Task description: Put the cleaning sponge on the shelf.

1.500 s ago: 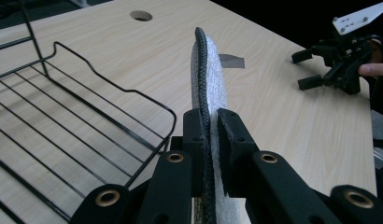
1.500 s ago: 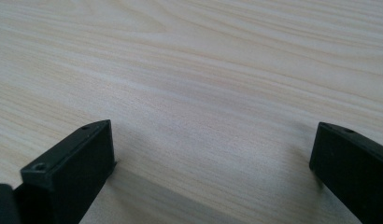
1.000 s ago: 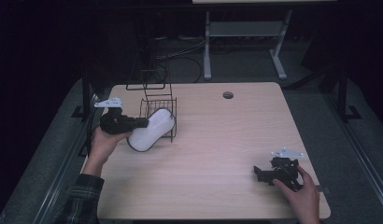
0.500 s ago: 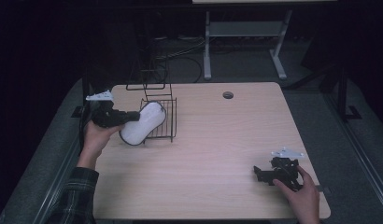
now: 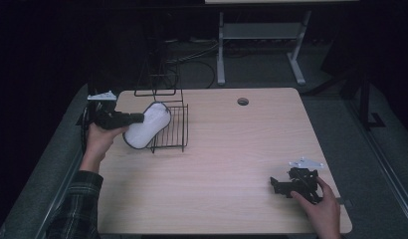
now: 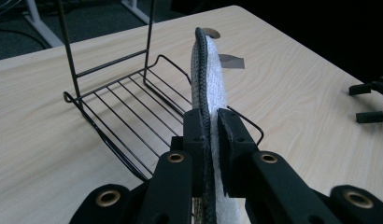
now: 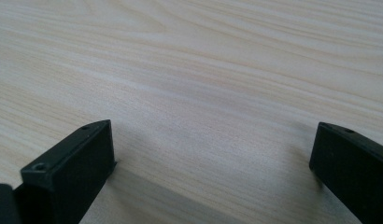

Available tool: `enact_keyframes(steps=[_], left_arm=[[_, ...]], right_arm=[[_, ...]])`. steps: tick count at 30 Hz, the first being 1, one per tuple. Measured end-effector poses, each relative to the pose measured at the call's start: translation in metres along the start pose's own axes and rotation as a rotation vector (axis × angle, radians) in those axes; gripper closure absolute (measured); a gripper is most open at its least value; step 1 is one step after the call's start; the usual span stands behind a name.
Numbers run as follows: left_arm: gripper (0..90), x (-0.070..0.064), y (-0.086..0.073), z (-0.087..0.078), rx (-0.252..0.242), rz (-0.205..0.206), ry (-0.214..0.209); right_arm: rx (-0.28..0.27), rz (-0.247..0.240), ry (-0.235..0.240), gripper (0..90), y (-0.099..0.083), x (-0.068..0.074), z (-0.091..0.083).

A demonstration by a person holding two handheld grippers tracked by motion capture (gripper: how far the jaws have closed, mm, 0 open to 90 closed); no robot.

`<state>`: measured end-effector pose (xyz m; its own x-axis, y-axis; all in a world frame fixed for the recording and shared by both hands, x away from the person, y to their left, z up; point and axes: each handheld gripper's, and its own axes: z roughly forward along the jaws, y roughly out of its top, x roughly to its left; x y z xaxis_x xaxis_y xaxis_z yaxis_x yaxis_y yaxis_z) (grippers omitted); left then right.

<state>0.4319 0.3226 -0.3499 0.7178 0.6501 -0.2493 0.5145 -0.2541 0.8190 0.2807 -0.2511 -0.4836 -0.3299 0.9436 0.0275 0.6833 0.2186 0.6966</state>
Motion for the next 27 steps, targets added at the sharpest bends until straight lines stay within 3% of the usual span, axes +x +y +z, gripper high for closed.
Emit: enact_keyframes(steps=[11,22,27], left_arm=[[82.3,0.019,-0.001,0.010,-0.013,-0.068,0.019],[82.0,0.030,0.004,0.023,-0.009,-0.078,0.043],[81.7,0.034,0.002,0.029,-0.019,-0.105,0.043]], right_arm=[[0.000,0.000,0.000,0.0,0.000,0.000,0.000],[0.000,0.000,0.000,0.0,0.000,0.000,0.000],[0.000,0.000,0.000,0.0,0.000,0.000,0.000]])
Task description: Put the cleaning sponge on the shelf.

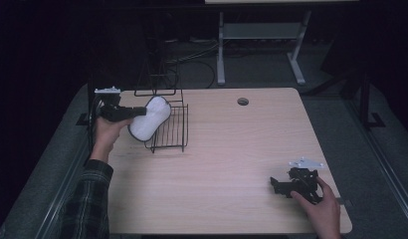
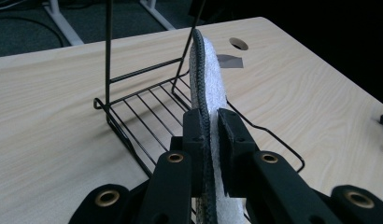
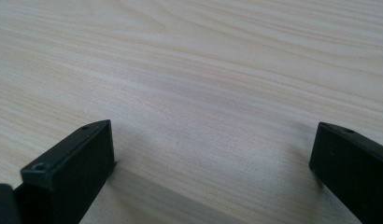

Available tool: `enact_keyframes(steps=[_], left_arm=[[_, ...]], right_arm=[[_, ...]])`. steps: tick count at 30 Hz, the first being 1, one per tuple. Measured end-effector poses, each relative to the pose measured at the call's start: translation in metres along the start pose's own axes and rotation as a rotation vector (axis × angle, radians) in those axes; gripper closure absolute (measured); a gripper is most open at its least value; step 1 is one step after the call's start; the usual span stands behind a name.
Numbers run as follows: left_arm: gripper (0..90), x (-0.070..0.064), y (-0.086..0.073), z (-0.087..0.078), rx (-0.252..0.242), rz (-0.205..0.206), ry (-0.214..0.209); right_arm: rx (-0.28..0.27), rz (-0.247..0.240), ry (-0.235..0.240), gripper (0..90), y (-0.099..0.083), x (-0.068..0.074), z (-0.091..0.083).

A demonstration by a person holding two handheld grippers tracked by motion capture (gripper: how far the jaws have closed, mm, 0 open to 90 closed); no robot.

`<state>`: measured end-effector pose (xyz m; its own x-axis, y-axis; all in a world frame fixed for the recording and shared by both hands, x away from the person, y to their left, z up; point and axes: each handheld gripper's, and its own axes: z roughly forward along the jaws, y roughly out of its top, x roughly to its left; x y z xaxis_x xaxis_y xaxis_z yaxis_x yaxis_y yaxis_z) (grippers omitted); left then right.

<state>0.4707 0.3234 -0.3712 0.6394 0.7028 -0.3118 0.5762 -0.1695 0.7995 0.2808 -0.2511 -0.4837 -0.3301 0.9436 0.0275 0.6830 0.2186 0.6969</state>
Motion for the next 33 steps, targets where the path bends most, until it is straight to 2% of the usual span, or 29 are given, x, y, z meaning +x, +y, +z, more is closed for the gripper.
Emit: enact_keyframes(steps=[5,8,11,17,26,33], left_arm=[[81.3,0.002,-0.001,0.006,-0.003,-0.013,0.005],[81.0,0.004,-0.002,0.010,0.010,-0.003,0.018],[80.8,0.004,-0.003,0.014,0.015,-0.013,0.024],[80.6,0.005,-0.004,0.022,0.005,-0.025,0.038],[78.8,0.005,-0.007,0.030,0.030,-0.015,0.063],[76.0,0.006,-0.008,0.032,0.055,-0.002,0.105]], right_arm=[[0.000,0.000,0.000,0.0,0.000,0.000,0.000],[0.001,0.000,0.000,0.0,0.000,0.000,0.000],[0.000,0.000,0.000,0.0,0.000,0.000,0.000],[0.000,0.000,0.000,0.0,0.000,0.000,0.000],[0.001,0.000,0.000,0.0,0.000,0.000,0.000],[0.001,0.001,0.000,0.0,0.000,0.000,0.000]])
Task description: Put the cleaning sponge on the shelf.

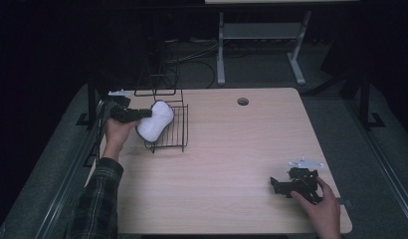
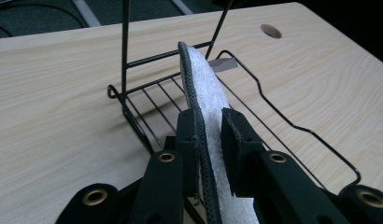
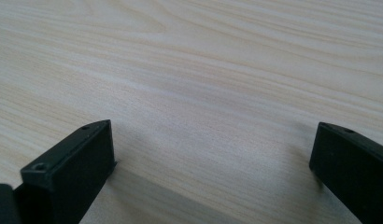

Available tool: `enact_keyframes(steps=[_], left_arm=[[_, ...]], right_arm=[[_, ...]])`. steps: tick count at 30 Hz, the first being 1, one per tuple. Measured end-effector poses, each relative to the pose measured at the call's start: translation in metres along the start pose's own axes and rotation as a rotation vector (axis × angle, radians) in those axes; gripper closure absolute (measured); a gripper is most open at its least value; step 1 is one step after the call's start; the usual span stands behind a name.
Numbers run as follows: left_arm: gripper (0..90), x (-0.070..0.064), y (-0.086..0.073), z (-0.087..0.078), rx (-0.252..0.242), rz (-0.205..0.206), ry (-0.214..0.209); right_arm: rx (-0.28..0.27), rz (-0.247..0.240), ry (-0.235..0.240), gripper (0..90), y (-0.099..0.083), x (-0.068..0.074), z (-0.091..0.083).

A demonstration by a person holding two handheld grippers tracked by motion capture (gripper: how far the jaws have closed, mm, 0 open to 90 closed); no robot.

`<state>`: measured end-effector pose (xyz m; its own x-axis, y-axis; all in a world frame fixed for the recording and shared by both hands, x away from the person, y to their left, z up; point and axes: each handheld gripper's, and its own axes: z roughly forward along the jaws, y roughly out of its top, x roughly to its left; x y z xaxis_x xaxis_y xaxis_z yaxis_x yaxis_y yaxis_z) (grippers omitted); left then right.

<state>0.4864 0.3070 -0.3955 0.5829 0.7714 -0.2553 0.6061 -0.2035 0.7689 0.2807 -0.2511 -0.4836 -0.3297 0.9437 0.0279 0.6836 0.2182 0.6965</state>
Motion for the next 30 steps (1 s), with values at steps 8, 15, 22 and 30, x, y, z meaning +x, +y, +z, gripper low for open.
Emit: enact_keyframes(steps=[8,15,22,30], left_arm=[[72.5,0.001,-0.002,0.003,0.019,0.002,0.043],[68.7,0.001,-0.003,0.003,0.029,0.011,0.056],[61.9,0.000,-0.003,0.003,0.032,0.023,0.060],[57.1,-0.011,-0.006,-0.001,0.031,0.057,0.043]], right_arm=[[0.000,0.000,0.000,0.0,0.000,0.000,0.000],[0.000,0.000,0.000,0.0,0.000,0.000,0.000],[0.000,0.000,0.000,0.0,0.000,0.000,0.000],[0.000,0.000,0.000,0.0,0.000,0.000,0.000]])
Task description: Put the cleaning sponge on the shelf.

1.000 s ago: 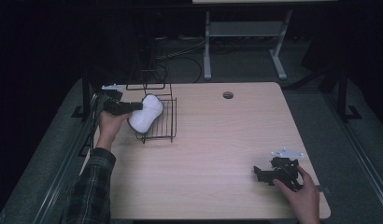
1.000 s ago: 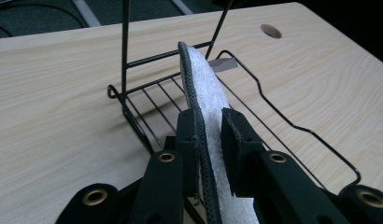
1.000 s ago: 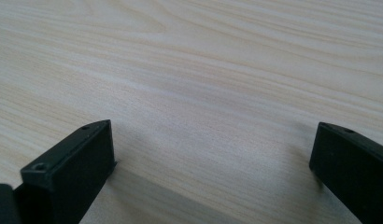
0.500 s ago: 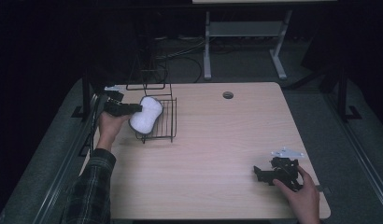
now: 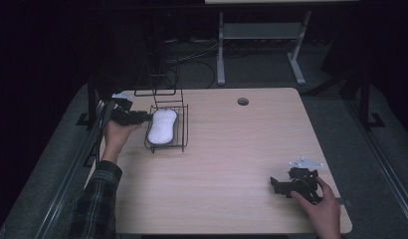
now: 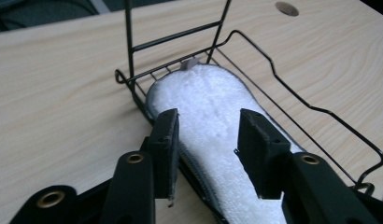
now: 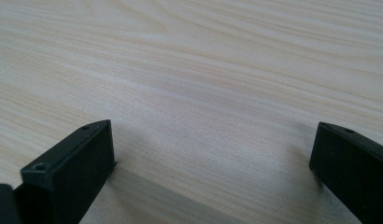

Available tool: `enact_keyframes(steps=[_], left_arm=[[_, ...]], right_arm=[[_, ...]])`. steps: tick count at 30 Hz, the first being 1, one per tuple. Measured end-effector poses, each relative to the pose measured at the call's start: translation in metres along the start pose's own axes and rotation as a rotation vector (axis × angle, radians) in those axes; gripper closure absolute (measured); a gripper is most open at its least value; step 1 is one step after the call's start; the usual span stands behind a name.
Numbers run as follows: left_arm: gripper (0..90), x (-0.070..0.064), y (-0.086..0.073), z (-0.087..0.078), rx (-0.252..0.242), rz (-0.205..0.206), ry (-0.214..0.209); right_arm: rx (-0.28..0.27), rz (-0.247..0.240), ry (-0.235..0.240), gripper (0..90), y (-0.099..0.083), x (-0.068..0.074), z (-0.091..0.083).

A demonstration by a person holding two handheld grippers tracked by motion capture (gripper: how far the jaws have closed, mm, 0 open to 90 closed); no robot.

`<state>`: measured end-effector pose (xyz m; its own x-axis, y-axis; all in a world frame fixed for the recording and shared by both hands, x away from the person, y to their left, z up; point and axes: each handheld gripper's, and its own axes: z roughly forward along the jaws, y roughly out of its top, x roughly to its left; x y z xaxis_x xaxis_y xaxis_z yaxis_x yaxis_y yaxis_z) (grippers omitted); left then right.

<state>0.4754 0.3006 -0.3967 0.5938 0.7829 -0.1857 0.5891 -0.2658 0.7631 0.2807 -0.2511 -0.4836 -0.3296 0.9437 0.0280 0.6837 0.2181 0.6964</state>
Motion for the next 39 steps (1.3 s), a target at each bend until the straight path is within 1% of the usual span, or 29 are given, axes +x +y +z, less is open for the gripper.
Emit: enact_keyframes(steps=[1,3,5,6,8,9,10,12,13,15,16,17,18,20,24,25,26,30,32,34,39], left_arm=[[55.5,-0.002,-0.001,-0.001,0.004,0.006,0.002],[51.9,-0.004,-0.004,-0.002,0.025,0.007,-0.011],[47.4,-0.008,-0.008,-0.004,0.025,0.026,-0.012],[46.4,-0.010,-0.010,-0.006,0.020,0.031,-0.014],[42.8,-0.012,-0.012,-0.008,0.030,0.039,-0.019],[41.6,-0.013,-0.013,-0.009,0.042,0.044,-0.017],[38.5,-0.015,-0.015,-0.010,0.040,0.052,-0.012],[36.9,-0.019,-0.018,-0.013,0.046,0.053,-0.017],[34.6,-0.021,-0.019,-0.014,0.049,0.054,-0.011],[32.7,-0.024,-0.022,-0.016,0.066,0.065,-0.002],[31.7,-0.027,-0.026,-0.018,0.066,0.075,0.007],[31.1,-0.029,-0.028,-0.019,0.064,0.076,0.008],[30.7,-0.032,-0.032,-0.022,0.078,0.095,0.013],[28.7,-0.036,-0.037,-0.025,0.074,0.098,0.024],[27.3,-0.046,-0.050,-0.032,0.082,0.107,0.019],[26.7,-0.048,-0.052,-0.033,0.085,0.121,0.025],[25.9,-0.051,-0.055,-0.035,0.085,0.118,0.021],[24.5,-0.061,-0.062,-0.044,0.086,0.132,0.020],[24.3,-0.066,-0.067,-0.048,0.087,0.138,0.025],[23.4,-0.070,-0.072,-0.051,0.099,0.153,0.037],[22.9,-0.082,-0.091,-0.060,0.117,0.162,0.033]], right_arm=[[0.000,-0.001,0.000,0.0,0.000,0.000,0.000],[0.000,0.000,0.000,0.0,0.000,0.000,0.000],[0.000,0.000,0.000,0.0,0.000,0.000,0.000],[0.000,0.000,0.000,0.0,0.000,0.000,0.000],[0.000,0.000,0.000,0.0,0.000,0.000,0.000],[0.000,0.000,0.000,0.0,0.000,0.000,0.000],[0.000,0.000,0.000,0.0,0.000,0.000,0.000],[0.000,0.000,0.000,0.0,0.000,0.000,0.000],[0.000,0.000,0.000,0.0,0.000,0.000,0.000],[0.000,0.000,0.000,0.0,0.000,0.000,0.000],[0.000,0.000,0.000,0.0,0.000,0.000,0.000],[0.000,0.000,0.000,0.0,0.000,0.000,0.000],[0.000,0.000,0.000,0.0,0.000,0.000,0.000],[0.000,0.000,0.000,0.0,0.000,0.000,0.000],[0.000,0.000,0.000,0.0,0.000,0.000,0.000],[0.000,0.000,0.000,0.0,0.000,0.000,0.000],[0.000,0.000,0.000,0.0,0.000,0.000,0.000],[0.000,0.000,0.000,0.0,0.000,0.000,0.000],[0.000,0.000,0.000,0.0,0.000,0.000,0.000],[0.000,0.000,0.000,0.0,0.000,0.000,0.000],[0.000,0.000,0.000,0.0,0.000,0.000,0.000]])
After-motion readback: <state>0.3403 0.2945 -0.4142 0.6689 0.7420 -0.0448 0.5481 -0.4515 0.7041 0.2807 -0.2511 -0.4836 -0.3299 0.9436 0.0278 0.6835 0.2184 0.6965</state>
